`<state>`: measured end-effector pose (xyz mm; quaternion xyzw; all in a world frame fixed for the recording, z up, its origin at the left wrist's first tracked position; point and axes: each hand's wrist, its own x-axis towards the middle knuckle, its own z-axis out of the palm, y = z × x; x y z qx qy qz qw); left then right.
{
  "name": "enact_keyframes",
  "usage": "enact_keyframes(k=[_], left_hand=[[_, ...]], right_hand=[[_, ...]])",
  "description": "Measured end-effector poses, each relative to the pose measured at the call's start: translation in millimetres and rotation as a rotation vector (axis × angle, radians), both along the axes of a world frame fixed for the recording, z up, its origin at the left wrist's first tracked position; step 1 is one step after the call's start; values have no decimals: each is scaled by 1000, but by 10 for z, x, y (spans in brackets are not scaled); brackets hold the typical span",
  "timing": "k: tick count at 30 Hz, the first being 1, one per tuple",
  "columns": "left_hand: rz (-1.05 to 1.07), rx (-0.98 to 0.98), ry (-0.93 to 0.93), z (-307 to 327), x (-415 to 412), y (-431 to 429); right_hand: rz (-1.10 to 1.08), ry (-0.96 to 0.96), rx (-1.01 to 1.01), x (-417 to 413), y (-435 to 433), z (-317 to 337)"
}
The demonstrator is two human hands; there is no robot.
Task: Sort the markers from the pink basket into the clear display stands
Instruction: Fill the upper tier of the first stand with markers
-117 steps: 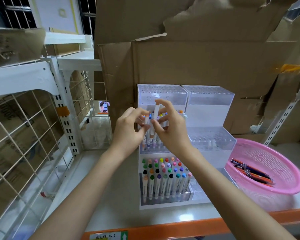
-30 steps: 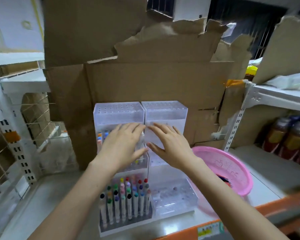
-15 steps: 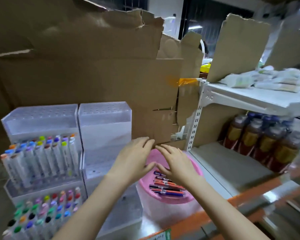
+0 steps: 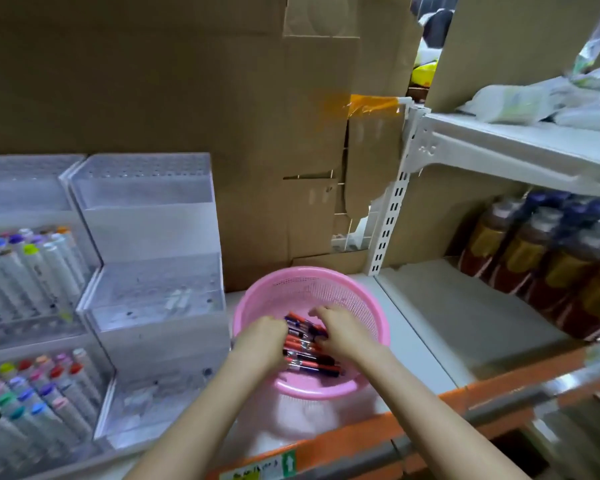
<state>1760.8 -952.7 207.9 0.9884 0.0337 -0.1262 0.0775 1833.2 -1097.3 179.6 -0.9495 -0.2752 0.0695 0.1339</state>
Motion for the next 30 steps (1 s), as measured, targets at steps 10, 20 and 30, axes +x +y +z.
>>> enact_keyframes(k=[10,20,30], left_hand=[[61,113,-25,-135,135,-41],[176,82,-94,-213,226,-64],[212,-186,-52,-273,317,-26]], right_hand=[[139,156,78,82,7,-152],[112,89,100,75,31,-153],[137,-6,21,70,43,-178]])
